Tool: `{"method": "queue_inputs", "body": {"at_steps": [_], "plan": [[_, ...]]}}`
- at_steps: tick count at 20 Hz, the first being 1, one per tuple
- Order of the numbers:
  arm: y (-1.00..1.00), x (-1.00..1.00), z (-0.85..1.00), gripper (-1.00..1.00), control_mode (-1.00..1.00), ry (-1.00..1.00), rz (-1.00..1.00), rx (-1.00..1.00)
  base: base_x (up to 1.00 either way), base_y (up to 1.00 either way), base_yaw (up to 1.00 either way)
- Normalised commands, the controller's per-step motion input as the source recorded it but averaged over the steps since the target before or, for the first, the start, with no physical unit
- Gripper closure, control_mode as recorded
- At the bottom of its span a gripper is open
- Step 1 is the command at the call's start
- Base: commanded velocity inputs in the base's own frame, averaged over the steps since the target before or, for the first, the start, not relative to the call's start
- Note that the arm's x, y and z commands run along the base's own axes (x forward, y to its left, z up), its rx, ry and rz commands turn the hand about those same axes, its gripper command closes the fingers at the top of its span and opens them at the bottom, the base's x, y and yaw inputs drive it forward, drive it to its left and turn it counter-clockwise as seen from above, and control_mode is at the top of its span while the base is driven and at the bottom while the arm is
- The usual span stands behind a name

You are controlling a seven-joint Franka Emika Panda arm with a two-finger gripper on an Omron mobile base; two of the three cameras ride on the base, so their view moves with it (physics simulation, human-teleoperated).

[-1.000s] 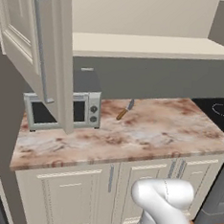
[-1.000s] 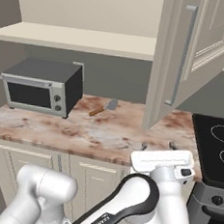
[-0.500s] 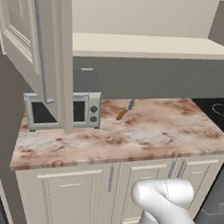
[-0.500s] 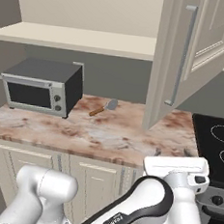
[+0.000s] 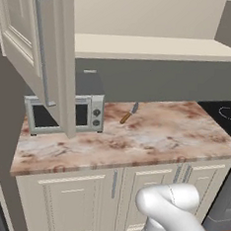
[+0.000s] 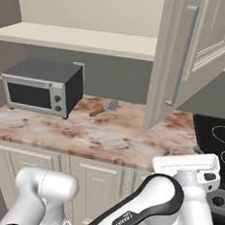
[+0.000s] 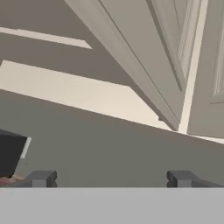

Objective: Close all open cabinet doors.

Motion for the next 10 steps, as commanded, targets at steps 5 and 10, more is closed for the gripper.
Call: {"method": "queue_inputs", "body": {"at_steps": [5,10], "plan": [[0.00,0.00,0.31,-1.00,-1.00,-0.07,0.01,-0.11,0.00,0.00,0.00],[0.00,0.00,0.38,-1.00,-1.00,-0.06,0.01,-0.14,0.00,0.00,0.00]]}}
